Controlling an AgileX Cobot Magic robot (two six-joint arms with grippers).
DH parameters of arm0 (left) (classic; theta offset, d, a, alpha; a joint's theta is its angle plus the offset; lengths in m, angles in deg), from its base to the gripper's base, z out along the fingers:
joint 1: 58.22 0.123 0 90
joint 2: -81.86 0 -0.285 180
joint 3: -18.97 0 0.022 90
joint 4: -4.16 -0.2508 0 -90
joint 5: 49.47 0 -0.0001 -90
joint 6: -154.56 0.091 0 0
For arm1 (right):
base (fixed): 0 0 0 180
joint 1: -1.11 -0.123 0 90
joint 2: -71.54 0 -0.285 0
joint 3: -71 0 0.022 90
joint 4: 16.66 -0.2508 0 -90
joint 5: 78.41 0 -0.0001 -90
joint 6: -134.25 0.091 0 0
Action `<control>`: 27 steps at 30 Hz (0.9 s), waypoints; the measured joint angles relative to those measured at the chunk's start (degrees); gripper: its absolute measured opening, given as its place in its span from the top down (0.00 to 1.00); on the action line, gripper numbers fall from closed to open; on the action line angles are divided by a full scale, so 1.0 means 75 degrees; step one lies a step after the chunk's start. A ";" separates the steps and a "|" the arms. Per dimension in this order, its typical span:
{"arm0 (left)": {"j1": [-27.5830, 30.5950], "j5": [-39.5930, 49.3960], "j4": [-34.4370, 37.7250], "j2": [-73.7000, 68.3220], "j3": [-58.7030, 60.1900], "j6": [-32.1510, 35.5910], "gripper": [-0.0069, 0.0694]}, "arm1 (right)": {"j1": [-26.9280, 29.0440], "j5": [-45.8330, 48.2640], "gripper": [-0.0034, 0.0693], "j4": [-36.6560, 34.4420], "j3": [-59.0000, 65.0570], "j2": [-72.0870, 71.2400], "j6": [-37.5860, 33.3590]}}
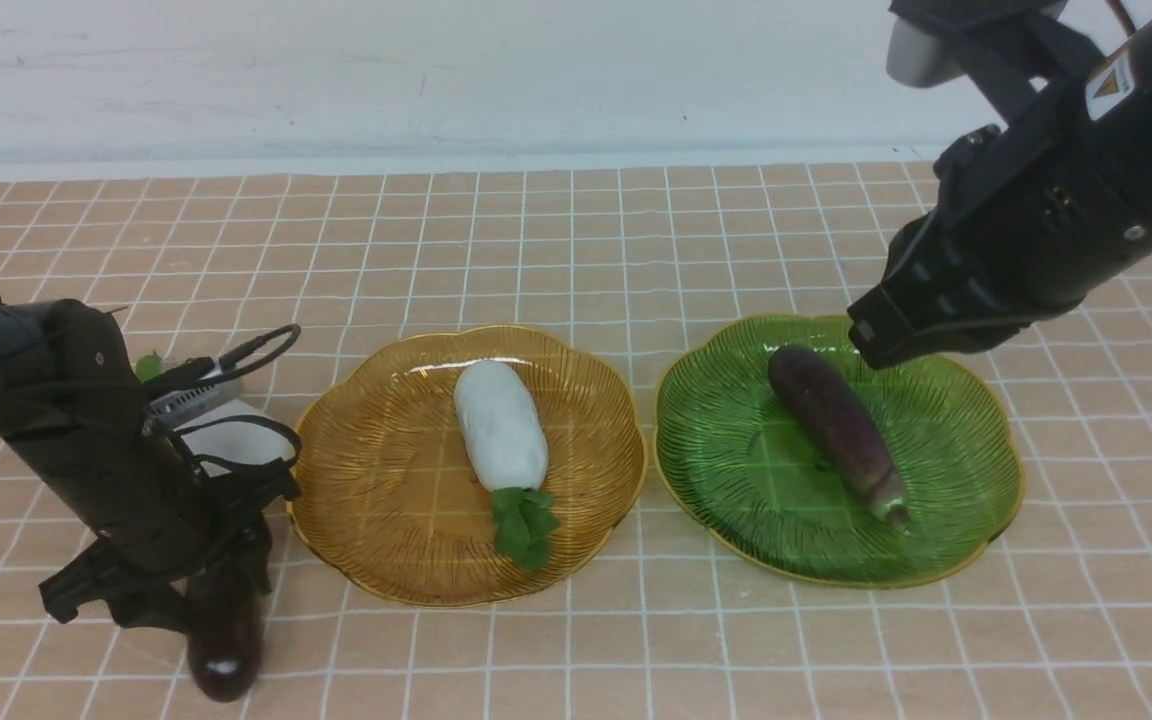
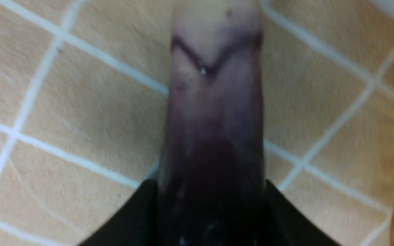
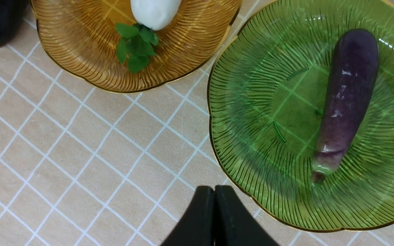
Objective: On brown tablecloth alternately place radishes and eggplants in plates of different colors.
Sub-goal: 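Place the eggplant on the green plate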
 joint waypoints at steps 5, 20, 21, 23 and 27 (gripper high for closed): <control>-0.0024 0.0932 -0.0146 0.0350 -0.0415 0.0728 0.57 | 0.0000 0.0000 0.98 0.0139 0.0000 -0.0183 0.0000; -0.3183 0.1512 0.1570 -0.1357 -0.5250 0.2207 0.54 | 0.0000 0.0091 0.98 0.0913 0.0000 -0.2199 0.0768; -0.3342 0.1512 0.1583 -0.1738 -0.5660 0.2207 0.53 | 0.0000 0.0093 0.98 0.0913 0.0000 -0.2221 0.0776; -0.3602 0.1512 0.1613 -0.2315 -0.6410 0.2215 0.51 | 0.0000 0.0093 0.98 0.0913 0.0000 -0.2254 0.0793; -0.3966 0.1555 0.1688 -0.3628 -0.7976 0.2232 0.41 | 0.0000 0.0096 0.98 0.0917 0.0000 -0.2269 0.0793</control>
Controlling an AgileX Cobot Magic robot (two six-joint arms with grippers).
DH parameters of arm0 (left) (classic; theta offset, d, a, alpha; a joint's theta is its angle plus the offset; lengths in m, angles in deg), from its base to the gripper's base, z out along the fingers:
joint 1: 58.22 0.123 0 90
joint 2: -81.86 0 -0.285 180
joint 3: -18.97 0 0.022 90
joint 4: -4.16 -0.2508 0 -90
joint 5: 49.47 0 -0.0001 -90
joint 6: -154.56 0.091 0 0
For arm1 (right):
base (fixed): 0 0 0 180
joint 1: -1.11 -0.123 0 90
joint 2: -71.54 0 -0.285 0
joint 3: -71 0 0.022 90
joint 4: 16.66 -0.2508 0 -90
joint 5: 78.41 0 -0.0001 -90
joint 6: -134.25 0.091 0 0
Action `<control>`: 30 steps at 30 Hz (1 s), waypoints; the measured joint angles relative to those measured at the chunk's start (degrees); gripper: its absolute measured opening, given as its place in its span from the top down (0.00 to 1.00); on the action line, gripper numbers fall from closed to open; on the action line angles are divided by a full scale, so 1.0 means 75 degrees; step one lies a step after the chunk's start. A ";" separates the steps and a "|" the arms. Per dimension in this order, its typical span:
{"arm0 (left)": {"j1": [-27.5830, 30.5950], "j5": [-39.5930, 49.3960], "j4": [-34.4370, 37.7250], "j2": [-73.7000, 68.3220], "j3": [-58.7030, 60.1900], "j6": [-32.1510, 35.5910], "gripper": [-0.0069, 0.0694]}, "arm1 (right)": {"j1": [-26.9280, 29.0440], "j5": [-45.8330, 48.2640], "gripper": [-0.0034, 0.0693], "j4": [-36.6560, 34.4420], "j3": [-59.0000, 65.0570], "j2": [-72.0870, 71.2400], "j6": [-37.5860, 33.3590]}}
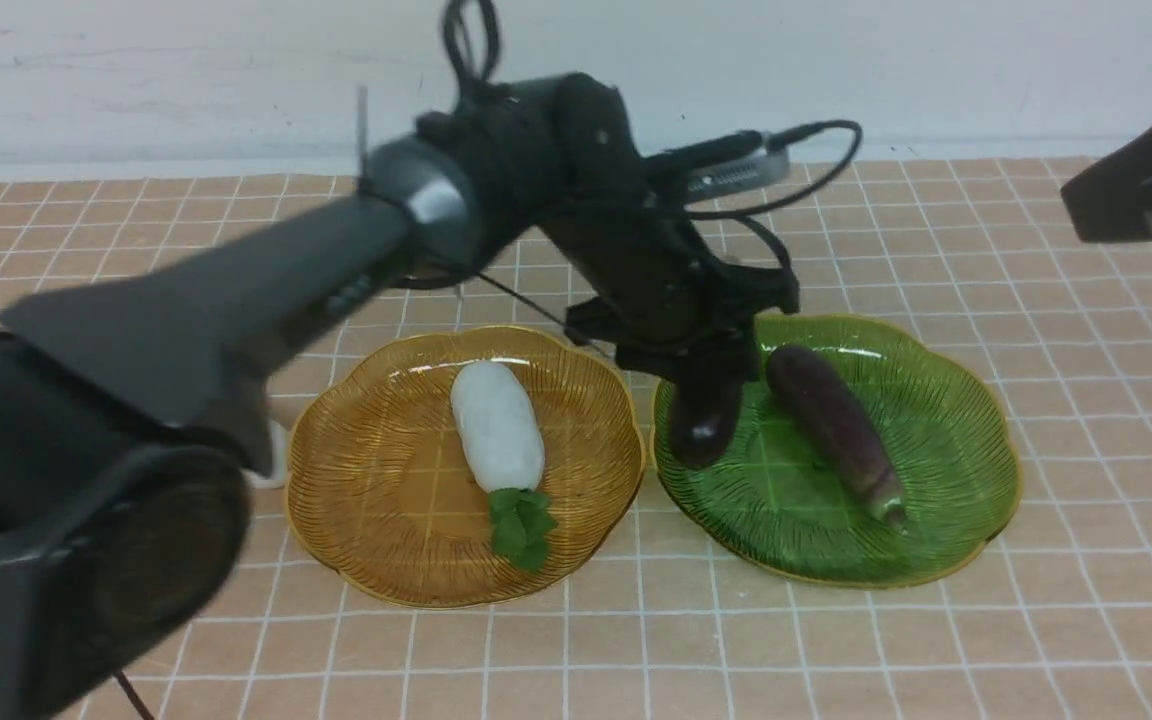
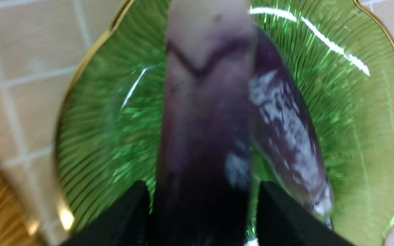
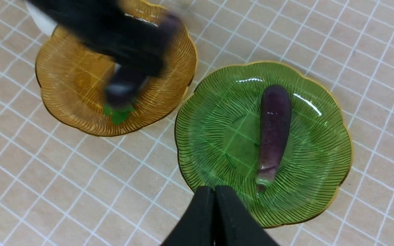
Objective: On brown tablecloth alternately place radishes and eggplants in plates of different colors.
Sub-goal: 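Place the eggplant on the green plate, then pick up the white radish and place it in the left plate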
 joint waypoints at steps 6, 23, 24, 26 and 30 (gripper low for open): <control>0.0103 0.0652 0.0007 -0.0445 -0.0822 0.0015 0.16 | 0.0000 0.0006 0.98 0.0023 0.0000 0.0000 0.0000; 0.4253 0.2258 -0.1980 0.1935 0.1511 -0.0609 0.81 | 0.0000 0.0025 0.98 0.0571 0.0911 0.0000 0.0006; 0.4303 0.2275 -0.2333 0.1872 0.1668 -0.0863 0.75 | 0.0000 0.0025 0.98 0.0571 0.0917 0.0000 0.0006; 0.4330 0.2274 -0.2917 0.1673 0.1735 -0.1524 0.61 | 0.0000 0.0025 0.98 0.0571 0.0917 0.0000 0.0006; 0.4330 0.2251 -0.3232 0.1339 0.1742 -0.2308 0.30 | 0.0000 -0.0030 0.98 0.0571 0.0917 0.0000 0.0006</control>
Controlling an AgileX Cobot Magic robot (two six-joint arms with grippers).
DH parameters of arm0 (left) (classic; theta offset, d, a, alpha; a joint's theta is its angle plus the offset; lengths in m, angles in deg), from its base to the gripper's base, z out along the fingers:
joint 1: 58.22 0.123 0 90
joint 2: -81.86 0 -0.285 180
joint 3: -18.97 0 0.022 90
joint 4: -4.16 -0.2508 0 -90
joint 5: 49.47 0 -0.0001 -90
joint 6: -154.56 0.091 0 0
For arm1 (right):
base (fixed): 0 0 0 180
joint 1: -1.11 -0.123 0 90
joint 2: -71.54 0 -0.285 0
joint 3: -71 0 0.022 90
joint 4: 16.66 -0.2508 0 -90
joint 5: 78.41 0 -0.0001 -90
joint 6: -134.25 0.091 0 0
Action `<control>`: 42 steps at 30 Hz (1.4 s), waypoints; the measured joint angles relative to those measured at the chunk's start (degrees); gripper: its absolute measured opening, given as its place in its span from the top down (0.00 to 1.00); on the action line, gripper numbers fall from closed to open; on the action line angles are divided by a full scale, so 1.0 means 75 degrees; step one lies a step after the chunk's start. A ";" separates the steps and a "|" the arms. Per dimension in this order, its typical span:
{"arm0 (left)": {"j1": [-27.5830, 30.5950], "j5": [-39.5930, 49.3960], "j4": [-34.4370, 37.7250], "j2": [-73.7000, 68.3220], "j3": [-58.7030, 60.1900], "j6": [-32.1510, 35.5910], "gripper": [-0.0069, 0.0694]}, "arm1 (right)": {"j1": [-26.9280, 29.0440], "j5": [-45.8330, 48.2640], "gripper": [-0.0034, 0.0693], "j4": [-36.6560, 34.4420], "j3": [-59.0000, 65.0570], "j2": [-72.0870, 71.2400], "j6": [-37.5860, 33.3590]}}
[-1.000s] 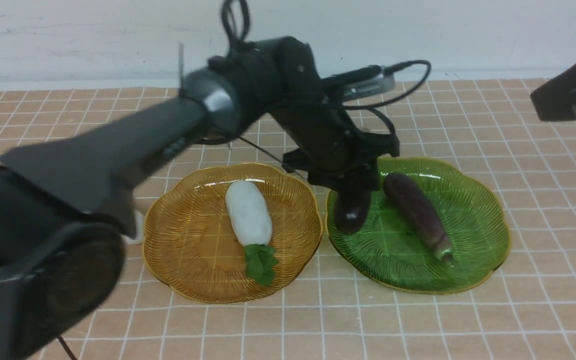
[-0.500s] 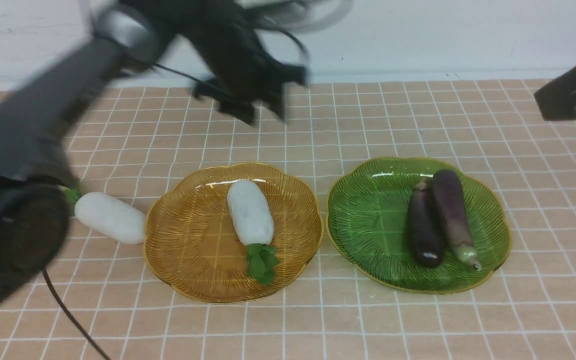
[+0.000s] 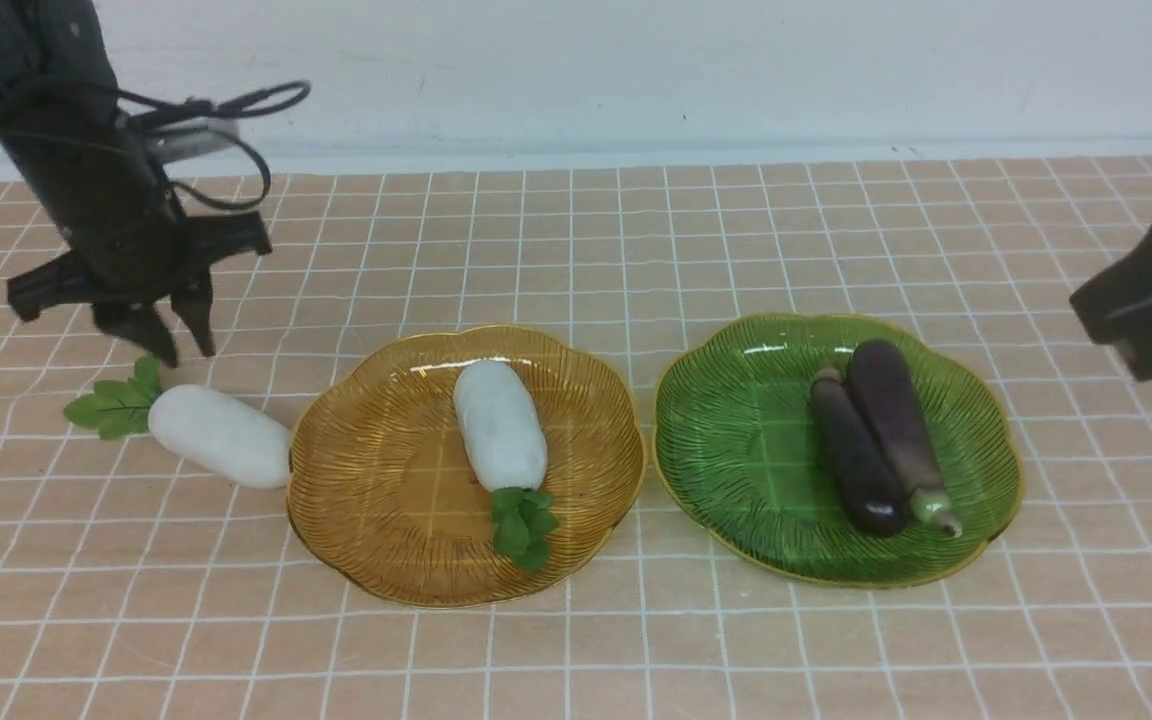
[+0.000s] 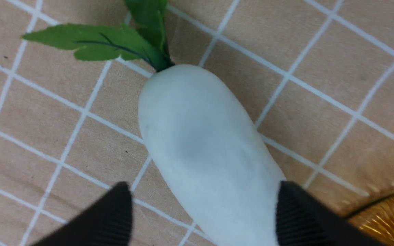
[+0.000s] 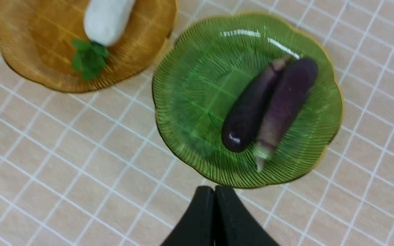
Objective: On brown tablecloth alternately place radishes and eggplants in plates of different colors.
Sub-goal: 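Pick up the white radish and place it in the left plate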
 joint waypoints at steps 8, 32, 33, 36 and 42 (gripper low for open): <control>0.0000 -0.0075 0.0136 -0.0813 0.0000 -0.0257 0.02 | 0.0000 -0.0160 0.98 0.0000 0.0000 0.0000 -0.0007; -0.2548 -0.0033 0.0452 -0.0039 -0.0134 0.1656 0.38 | 0.0000 -0.0139 0.98 0.0054 0.0000 0.0054 0.0069; -0.2598 -0.0033 0.0376 -0.0134 -0.0118 0.1600 0.37 | 0.0000 -0.0090 0.98 0.0137 0.0000 -0.0053 0.0139; -0.2607 -0.0038 0.0214 -0.0400 -0.0111 0.1498 0.32 | 0.0000 -0.0059 0.98 0.0333 0.0121 -0.0716 0.0449; -0.2607 -0.0041 0.0136 -0.0501 -0.0233 0.1543 0.18 | 0.0000 -0.0035 0.98 0.0399 0.1315 -0.3193 0.1059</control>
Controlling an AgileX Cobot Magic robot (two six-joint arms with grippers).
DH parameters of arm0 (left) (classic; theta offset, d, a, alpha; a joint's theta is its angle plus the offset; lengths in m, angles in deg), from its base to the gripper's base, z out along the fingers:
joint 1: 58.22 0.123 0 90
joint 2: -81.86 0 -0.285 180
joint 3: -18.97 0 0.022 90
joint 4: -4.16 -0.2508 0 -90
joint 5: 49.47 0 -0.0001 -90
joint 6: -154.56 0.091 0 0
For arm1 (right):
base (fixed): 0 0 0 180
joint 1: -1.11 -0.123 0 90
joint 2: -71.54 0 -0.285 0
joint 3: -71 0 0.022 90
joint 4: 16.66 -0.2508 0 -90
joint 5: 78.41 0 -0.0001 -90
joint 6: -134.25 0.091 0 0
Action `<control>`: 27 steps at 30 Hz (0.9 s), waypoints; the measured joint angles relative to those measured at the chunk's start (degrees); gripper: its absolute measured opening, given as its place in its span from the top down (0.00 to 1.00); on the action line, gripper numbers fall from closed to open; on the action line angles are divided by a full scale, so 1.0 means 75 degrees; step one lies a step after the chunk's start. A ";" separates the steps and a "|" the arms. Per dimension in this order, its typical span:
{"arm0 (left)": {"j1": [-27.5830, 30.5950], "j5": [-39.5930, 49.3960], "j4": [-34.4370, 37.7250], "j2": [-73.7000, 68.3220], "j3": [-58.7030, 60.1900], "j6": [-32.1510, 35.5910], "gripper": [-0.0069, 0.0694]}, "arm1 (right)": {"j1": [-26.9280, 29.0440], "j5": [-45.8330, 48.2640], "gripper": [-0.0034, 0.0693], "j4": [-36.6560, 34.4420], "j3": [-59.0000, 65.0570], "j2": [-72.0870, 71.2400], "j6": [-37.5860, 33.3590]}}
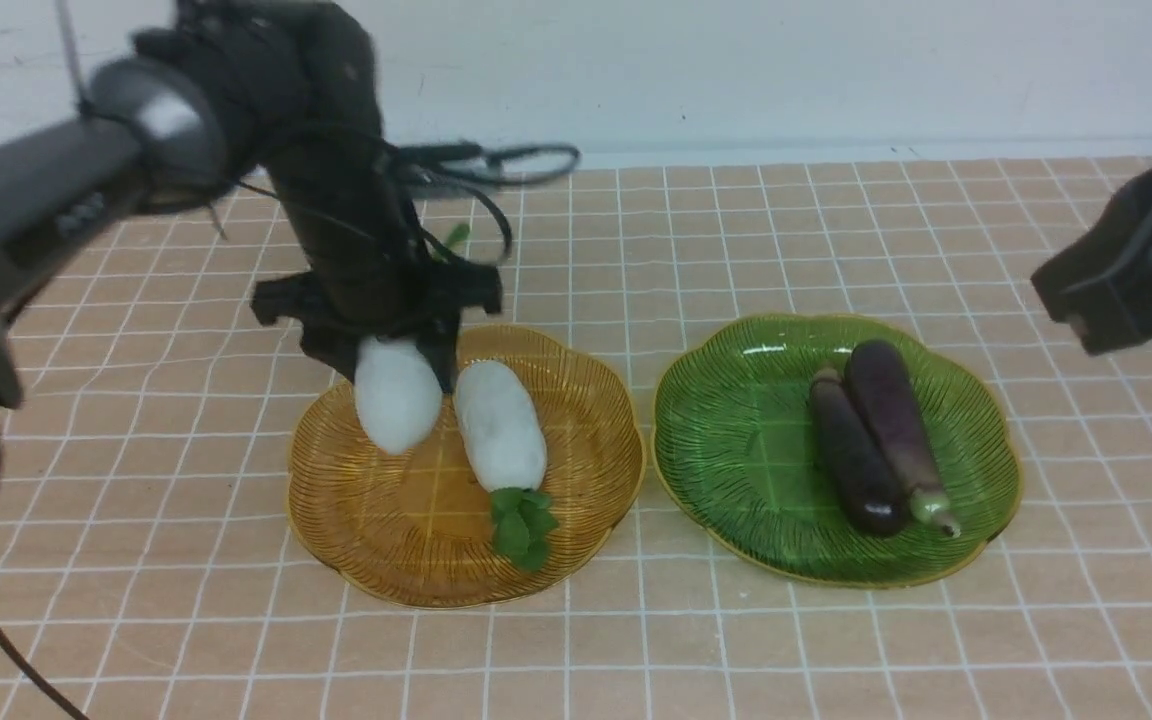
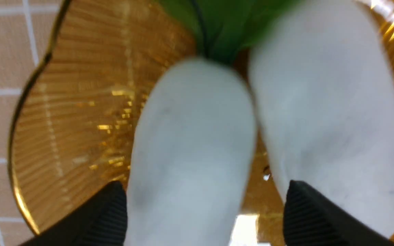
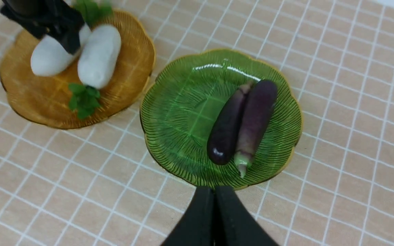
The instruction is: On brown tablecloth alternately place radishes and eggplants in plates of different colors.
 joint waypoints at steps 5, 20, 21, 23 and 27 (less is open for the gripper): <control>0.0000 0.0000 0.0000 0.0000 -0.0491 0.0466 0.32 | 0.0000 -0.2911 0.98 0.0026 0.2931 -0.2302 0.0081; 0.0000 0.0000 0.0094 0.0161 -0.0573 0.0816 0.91 | 0.0000 -0.9143 0.98 0.0204 0.6153 -0.3046 -0.0001; 0.0000 0.0000 0.0099 0.0170 -0.0579 0.0816 0.91 | 0.0000 -0.9148 0.98 0.0212 0.6153 -0.3046 -0.0001; 0.0000 0.0007 0.0108 0.0185 -0.0604 0.0832 0.91 | 0.0000 -0.9165 0.98 0.0222 0.6153 -0.3046 -0.0009; 0.0000 0.0007 0.0108 0.0185 -0.0623 0.0860 0.91 | 0.0000 -0.9172 0.98 0.0222 0.6153 -0.3046 -0.0009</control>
